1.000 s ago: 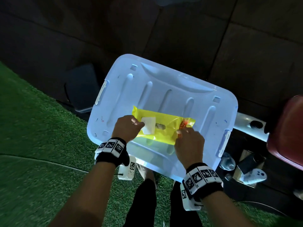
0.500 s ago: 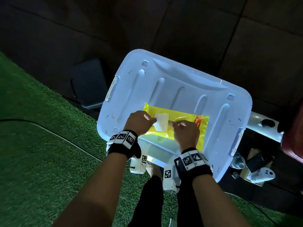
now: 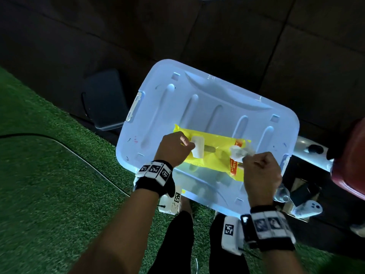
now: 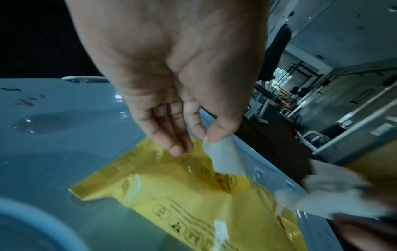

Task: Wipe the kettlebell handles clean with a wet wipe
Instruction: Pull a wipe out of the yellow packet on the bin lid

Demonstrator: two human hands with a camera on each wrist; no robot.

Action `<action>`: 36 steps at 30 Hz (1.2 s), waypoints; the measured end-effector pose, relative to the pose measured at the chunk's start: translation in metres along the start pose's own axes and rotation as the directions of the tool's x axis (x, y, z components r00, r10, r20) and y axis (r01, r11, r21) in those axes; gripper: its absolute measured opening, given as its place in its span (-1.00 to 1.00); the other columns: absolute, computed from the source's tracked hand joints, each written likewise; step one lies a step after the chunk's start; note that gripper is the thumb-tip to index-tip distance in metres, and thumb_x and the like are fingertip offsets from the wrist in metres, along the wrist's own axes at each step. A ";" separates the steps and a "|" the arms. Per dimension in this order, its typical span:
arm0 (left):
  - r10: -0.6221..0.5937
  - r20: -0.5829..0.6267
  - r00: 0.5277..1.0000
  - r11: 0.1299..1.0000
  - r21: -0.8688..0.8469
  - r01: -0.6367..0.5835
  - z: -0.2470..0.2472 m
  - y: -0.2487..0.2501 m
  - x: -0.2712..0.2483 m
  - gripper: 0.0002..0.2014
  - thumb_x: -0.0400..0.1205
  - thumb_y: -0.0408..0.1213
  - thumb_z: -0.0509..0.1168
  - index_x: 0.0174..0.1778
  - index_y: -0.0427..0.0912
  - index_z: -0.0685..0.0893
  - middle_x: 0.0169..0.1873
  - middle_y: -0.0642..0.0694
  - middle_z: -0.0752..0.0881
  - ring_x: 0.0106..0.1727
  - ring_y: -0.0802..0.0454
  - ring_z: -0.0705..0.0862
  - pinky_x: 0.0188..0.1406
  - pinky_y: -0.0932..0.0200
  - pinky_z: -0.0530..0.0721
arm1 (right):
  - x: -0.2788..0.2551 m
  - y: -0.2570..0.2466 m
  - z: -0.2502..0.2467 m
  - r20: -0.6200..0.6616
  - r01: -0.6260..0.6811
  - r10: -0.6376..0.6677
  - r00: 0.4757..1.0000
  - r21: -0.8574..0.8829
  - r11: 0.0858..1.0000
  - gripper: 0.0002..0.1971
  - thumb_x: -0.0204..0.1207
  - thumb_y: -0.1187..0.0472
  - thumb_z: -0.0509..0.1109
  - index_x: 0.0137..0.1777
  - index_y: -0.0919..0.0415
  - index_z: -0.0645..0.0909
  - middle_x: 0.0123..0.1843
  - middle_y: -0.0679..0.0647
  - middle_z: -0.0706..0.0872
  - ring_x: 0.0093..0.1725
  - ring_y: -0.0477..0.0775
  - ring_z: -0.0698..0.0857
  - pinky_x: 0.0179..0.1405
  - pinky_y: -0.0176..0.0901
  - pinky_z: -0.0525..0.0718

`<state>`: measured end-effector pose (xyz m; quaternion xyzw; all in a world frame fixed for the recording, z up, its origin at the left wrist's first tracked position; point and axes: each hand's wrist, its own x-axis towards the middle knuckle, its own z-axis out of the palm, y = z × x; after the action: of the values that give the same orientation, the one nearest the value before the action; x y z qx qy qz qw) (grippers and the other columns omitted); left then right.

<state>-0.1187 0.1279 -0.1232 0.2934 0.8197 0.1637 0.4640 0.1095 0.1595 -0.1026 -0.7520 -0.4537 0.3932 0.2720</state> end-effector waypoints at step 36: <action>0.249 0.485 0.838 0.304 0.783 -0.543 0.246 0.002 -0.189 -0.41 0.67 -0.01 0.31 0.67 0.11 0.45 0.68 -0.06 0.41 0.66 -0.09 0.42 0.58 -0.03 0.45 | -0.107 0.231 -0.317 -0.187 -0.152 0.240 0.953 0.390 0.908 -0.76 0.40 0.21 0.64 -0.04 -0.19 0.85 0.02 -0.01 0.86 -0.04 0.00 0.82 -0.07 -0.10 0.73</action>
<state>0.1674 0.0085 -0.1231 0.7082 0.6028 -0.2331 0.2841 0.4539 -0.0542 -0.0704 -0.7694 -0.2583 0.4073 0.4189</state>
